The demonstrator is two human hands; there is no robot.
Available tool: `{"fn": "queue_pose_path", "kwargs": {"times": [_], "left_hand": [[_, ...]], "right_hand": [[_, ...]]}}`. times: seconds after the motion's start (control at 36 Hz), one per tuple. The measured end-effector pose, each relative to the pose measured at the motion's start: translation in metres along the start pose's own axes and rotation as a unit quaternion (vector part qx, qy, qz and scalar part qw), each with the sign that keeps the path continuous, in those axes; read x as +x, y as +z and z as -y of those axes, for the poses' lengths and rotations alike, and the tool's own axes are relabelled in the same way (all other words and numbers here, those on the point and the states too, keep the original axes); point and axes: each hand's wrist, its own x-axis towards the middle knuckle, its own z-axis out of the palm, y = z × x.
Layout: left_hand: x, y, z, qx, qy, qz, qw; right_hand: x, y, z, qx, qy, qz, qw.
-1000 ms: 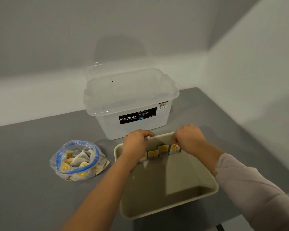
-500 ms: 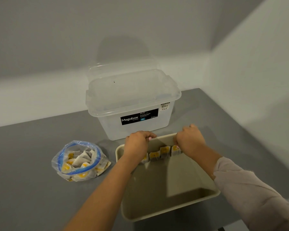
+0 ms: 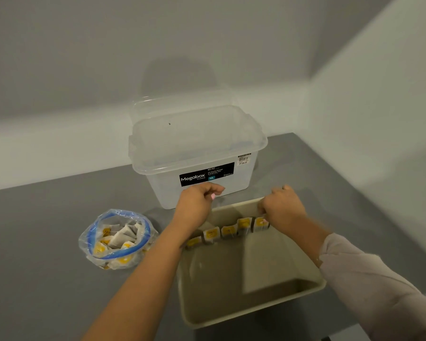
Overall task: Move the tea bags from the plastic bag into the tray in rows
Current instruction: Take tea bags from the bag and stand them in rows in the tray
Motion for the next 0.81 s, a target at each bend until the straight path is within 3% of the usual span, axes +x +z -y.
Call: {"fn": "queue_pose_path", "kwargs": {"times": [0.28,0.53,0.67,0.81], "left_hand": [[-0.006,-0.043,0.002,-0.048,0.028,-0.035,0.998],[-0.024,-0.109,0.018,-0.086,0.022,-0.045,0.995],[-0.031,-0.156,0.043,-0.018,0.016,-0.071,0.997],[-0.042,-0.188,0.077,0.041,-0.015,-0.091,0.995]], "right_hand": [[-0.005,-0.037,0.002,0.123,0.053,-0.063,0.989],[0.002,-0.099,0.066,0.271,0.057,-0.162,0.947],[0.009,-0.126,0.122,0.363,0.023,-0.162,0.917],[0.018,-0.142,0.176,0.384,-0.017,-0.130,0.914]]}}
